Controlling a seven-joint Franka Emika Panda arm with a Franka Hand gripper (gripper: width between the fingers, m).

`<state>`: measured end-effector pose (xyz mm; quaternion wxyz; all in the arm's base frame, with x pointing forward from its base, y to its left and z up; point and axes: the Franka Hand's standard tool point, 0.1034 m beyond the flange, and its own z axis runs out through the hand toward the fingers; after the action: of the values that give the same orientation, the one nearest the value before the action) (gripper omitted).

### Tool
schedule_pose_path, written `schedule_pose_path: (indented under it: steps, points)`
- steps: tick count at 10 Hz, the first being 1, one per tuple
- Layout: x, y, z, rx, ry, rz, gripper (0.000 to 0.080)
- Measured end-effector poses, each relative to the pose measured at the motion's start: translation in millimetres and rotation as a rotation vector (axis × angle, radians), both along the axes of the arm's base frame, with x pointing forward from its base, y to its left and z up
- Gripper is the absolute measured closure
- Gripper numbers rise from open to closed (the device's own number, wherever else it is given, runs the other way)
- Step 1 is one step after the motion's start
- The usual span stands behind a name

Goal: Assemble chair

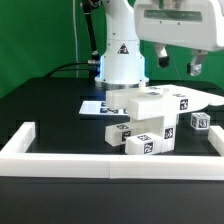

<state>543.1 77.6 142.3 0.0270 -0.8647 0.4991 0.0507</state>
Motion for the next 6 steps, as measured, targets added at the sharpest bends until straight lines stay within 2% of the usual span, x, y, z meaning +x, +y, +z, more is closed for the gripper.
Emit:
schedule_pose_path:
  steps: [1, 2, 4, 5, 6]
  points:
    - [-6.3, 20.3, 1.6, 0.003, 0.003, 0.019, 0.015]
    - [-9.4, 32.5, 0.8, 0.001, 0.002, 0.022, 0.015]
    - [-23.9, 66.5, -7.2, -0.006, 0.014, 0.044, 0.015]
    - [-27.1, 73.9, -11.4, -0.01, 0.018, 0.054, 0.015]
    - [-26.0, 71.7, -10.8, -0.01, 0.017, 0.053, 0.015]
